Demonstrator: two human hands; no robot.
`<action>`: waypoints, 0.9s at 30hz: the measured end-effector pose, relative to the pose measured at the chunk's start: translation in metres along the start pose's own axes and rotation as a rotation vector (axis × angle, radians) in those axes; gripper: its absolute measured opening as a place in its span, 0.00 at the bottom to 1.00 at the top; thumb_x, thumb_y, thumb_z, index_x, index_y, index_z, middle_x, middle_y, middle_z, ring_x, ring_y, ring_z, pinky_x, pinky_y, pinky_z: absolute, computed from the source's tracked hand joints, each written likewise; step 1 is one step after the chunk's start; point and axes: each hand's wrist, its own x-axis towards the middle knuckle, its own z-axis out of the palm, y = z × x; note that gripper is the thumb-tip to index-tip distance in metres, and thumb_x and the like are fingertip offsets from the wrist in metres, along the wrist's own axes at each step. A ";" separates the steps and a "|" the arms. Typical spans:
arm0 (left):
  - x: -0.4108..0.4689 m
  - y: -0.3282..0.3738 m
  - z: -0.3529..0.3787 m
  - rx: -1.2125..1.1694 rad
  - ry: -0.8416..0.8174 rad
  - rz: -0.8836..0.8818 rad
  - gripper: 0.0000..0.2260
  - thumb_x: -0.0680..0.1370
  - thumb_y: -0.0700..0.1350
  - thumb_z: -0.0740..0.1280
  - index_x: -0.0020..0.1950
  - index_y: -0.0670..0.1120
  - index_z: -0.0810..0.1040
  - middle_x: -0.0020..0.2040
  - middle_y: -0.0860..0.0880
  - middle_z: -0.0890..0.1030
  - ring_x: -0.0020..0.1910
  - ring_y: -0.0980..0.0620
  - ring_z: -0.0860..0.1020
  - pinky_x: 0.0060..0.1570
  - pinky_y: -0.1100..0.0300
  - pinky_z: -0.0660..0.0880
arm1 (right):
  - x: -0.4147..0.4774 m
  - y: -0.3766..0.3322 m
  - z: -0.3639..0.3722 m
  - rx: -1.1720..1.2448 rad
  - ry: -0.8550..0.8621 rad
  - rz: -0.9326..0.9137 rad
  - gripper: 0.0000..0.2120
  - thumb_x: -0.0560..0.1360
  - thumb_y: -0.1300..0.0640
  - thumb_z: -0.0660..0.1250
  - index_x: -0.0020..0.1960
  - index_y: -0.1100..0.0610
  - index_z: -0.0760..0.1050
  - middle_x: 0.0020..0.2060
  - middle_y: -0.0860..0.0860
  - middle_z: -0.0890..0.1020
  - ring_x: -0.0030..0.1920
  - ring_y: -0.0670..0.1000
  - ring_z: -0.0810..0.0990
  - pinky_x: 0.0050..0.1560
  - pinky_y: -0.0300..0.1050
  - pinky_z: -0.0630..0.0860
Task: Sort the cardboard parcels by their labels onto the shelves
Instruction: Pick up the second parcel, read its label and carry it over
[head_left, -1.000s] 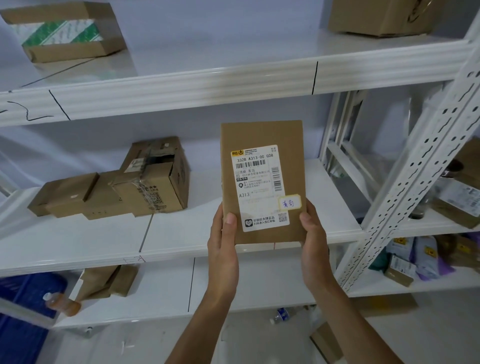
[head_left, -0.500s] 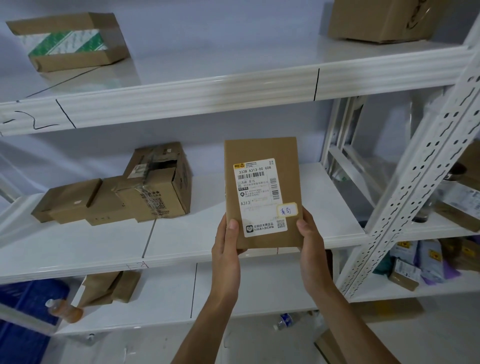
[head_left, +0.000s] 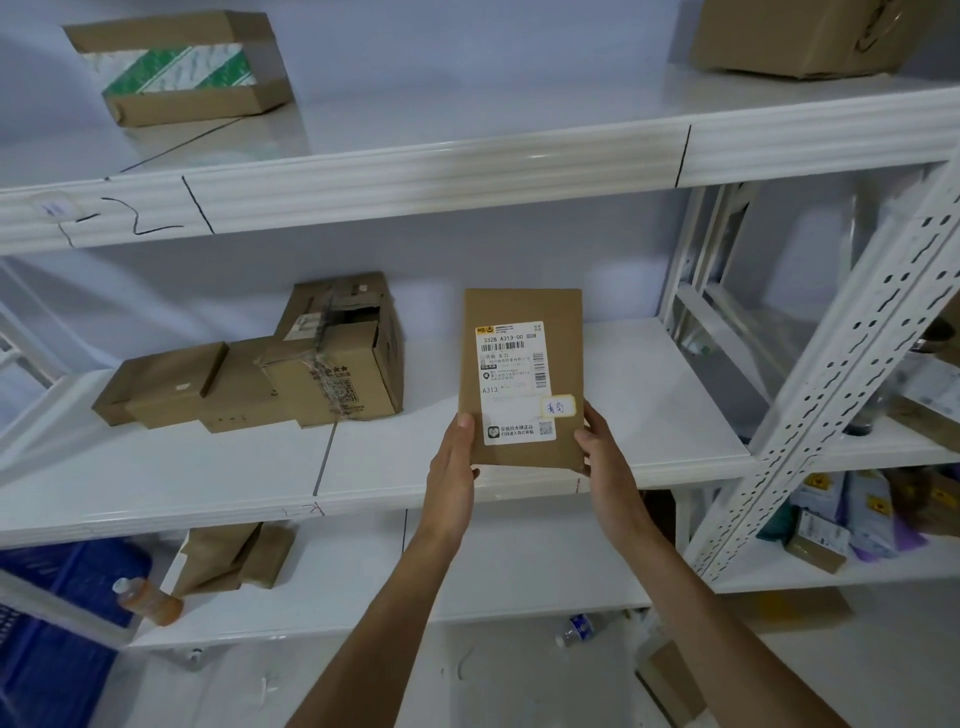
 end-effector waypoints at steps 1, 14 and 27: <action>-0.001 0.002 -0.004 -0.002 -0.005 0.009 0.28 0.78 0.69 0.52 0.74 0.60 0.73 0.67 0.54 0.82 0.69 0.51 0.78 0.74 0.44 0.70 | -0.001 -0.003 0.005 0.004 0.014 0.006 0.21 0.80 0.49 0.53 0.68 0.31 0.69 0.56 0.32 0.85 0.61 0.39 0.80 0.61 0.43 0.73; -0.032 0.010 -0.072 0.003 -0.034 0.216 0.42 0.71 0.79 0.55 0.79 0.57 0.69 0.70 0.56 0.81 0.71 0.53 0.77 0.73 0.45 0.73 | -0.047 -0.028 0.058 0.083 0.058 -0.079 0.25 0.81 0.51 0.55 0.78 0.46 0.66 0.67 0.44 0.79 0.64 0.38 0.76 0.66 0.40 0.72; -0.085 0.050 -0.129 -0.243 0.261 0.310 0.18 0.87 0.44 0.56 0.68 0.39 0.81 0.48 0.56 0.89 0.57 0.54 0.85 0.46 0.73 0.77 | -0.097 -0.071 0.115 0.133 0.024 -0.321 0.23 0.77 0.49 0.56 0.71 0.41 0.71 0.55 0.34 0.85 0.59 0.37 0.82 0.58 0.38 0.74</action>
